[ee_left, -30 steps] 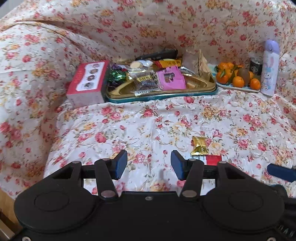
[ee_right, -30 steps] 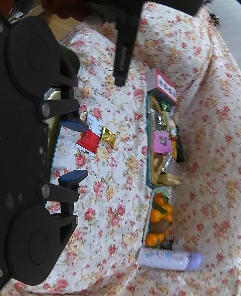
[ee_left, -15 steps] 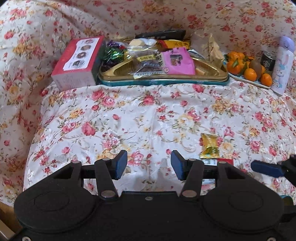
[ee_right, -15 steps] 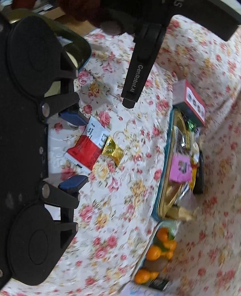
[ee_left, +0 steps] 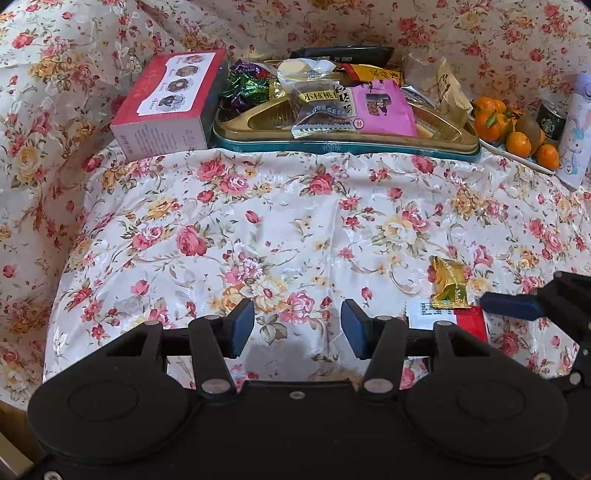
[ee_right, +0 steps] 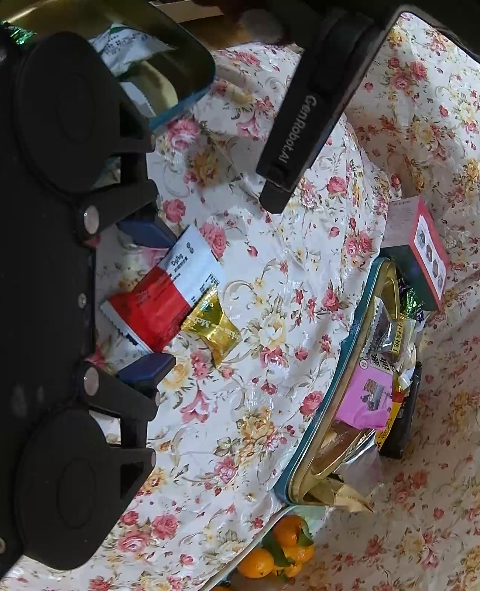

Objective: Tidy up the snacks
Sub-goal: 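Grasp the red-and-white packet with the right tool and lift it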

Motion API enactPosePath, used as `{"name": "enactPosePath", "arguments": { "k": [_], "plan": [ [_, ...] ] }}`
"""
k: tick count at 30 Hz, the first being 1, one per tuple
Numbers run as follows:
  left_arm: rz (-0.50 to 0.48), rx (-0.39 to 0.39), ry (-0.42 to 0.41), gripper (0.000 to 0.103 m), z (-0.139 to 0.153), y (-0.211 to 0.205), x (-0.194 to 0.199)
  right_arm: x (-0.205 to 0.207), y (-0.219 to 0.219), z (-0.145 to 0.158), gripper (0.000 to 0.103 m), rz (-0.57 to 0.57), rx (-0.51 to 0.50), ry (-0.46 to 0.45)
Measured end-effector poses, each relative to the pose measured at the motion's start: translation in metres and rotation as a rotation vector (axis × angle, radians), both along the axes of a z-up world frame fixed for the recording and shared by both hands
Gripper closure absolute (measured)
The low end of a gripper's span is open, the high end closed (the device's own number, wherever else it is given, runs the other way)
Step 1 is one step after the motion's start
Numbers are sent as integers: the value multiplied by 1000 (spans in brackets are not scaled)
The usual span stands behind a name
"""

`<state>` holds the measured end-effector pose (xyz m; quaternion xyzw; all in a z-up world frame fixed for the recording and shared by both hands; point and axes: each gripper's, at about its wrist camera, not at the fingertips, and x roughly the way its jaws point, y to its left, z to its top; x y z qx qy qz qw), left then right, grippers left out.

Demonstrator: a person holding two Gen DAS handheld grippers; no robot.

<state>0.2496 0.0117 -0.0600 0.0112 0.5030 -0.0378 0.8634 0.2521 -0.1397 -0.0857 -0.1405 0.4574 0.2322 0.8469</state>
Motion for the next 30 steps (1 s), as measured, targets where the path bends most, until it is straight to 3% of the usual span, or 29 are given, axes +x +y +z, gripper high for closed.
{"name": "enactPosePath", "arguments": {
  "k": [10,20,21,23,24,25,30],
  "plan": [
    [-1,11,-5,45,2,-2,2,2,0,4,35,64,31,-13],
    [-12,29,-18,45,6,-5,4,20,0,-3,27,106,69,45],
    [-13,31,-18,45,7,-6,4,20,-1,-2,29,106,72,45],
    [-13,34,-18,45,7,-7,5,17,-3,-1,43,105,67,35],
    [-13,34,-18,45,7,-8,5,15,-3,0,56,106,55,24],
    [-15,35,-18,45,7,-9,6,12,-5,2,62,109,50,20],
    [-43,37,-25,45,8,-20,7,1,-22,5,65,47,54,16]
  ]
}}
